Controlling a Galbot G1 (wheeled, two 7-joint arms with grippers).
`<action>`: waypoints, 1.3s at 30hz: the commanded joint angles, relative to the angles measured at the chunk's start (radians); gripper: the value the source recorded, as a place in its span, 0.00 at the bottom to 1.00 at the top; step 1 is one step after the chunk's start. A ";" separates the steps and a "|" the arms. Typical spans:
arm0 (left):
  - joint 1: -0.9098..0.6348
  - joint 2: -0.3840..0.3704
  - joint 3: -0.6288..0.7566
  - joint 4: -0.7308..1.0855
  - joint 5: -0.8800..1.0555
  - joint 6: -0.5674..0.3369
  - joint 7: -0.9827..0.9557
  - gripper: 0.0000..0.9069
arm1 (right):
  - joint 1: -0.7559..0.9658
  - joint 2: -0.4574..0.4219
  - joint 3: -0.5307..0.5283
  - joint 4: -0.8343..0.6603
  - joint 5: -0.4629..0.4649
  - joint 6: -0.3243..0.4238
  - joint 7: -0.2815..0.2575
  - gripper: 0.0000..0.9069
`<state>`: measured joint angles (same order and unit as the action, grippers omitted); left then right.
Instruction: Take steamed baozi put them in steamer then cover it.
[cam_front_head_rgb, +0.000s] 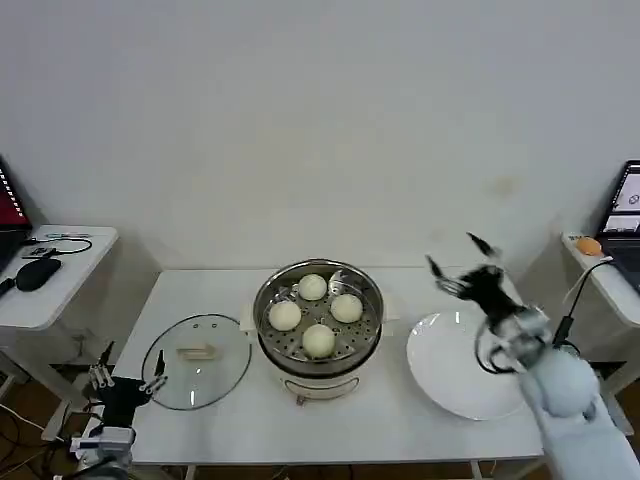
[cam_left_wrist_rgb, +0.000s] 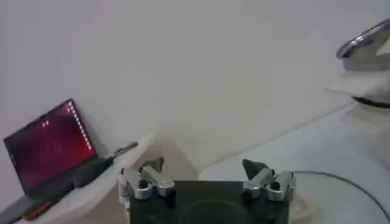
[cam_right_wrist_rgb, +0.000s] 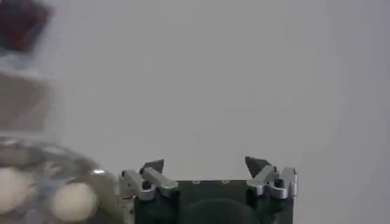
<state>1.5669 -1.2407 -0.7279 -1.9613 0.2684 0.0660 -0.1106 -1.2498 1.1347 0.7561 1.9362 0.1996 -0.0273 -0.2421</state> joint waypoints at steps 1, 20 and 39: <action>-0.103 0.104 0.040 0.169 0.592 -0.080 0.015 1.00 | -0.394 0.215 0.341 0.066 0.164 0.061 -0.036 1.00; -0.257 0.119 0.188 0.367 0.907 -0.103 0.068 1.00 | -0.430 0.266 0.313 0.087 0.152 0.013 -0.018 1.00; -0.281 0.096 0.207 0.395 0.918 -0.088 0.059 1.00 | -0.430 0.286 0.289 0.070 0.137 0.016 -0.006 1.00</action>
<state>1.3301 -1.1457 -0.5363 -1.6135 1.1448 -0.0212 -0.0499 -1.6671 1.4054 1.0516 2.0034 0.3354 -0.0045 -0.2519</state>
